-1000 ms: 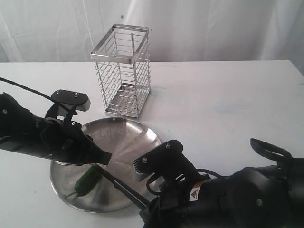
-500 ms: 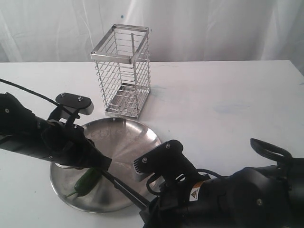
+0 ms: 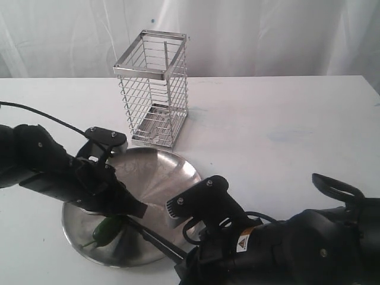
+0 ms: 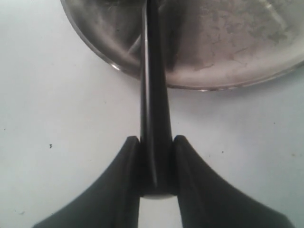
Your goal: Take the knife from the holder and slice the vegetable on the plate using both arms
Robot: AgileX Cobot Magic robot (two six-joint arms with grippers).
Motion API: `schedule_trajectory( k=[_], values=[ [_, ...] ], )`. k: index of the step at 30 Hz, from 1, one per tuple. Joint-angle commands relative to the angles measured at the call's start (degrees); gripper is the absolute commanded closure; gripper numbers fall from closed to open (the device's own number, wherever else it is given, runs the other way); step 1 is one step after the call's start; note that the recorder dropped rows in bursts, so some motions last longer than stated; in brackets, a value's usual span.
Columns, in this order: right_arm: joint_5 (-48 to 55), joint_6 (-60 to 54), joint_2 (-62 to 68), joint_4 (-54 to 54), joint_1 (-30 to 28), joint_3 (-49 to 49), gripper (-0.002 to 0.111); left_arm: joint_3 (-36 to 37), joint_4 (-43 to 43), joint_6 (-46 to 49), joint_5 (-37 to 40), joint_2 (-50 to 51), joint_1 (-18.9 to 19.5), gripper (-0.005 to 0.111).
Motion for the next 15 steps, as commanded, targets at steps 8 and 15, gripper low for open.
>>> schedule_trajectory(
  k=[8,15],
  values=[
    [-0.5,0.1,0.0,0.2,0.1,0.2,0.108,-2.5,-0.1,1.4,2.9,-8.2,-0.1,0.107],
    [-1.2,0.1,1.6,0.1,0.1,0.2,0.108,-2.4,2.0,1.4,7.3,-12.2,-0.1,0.107]
  ],
)
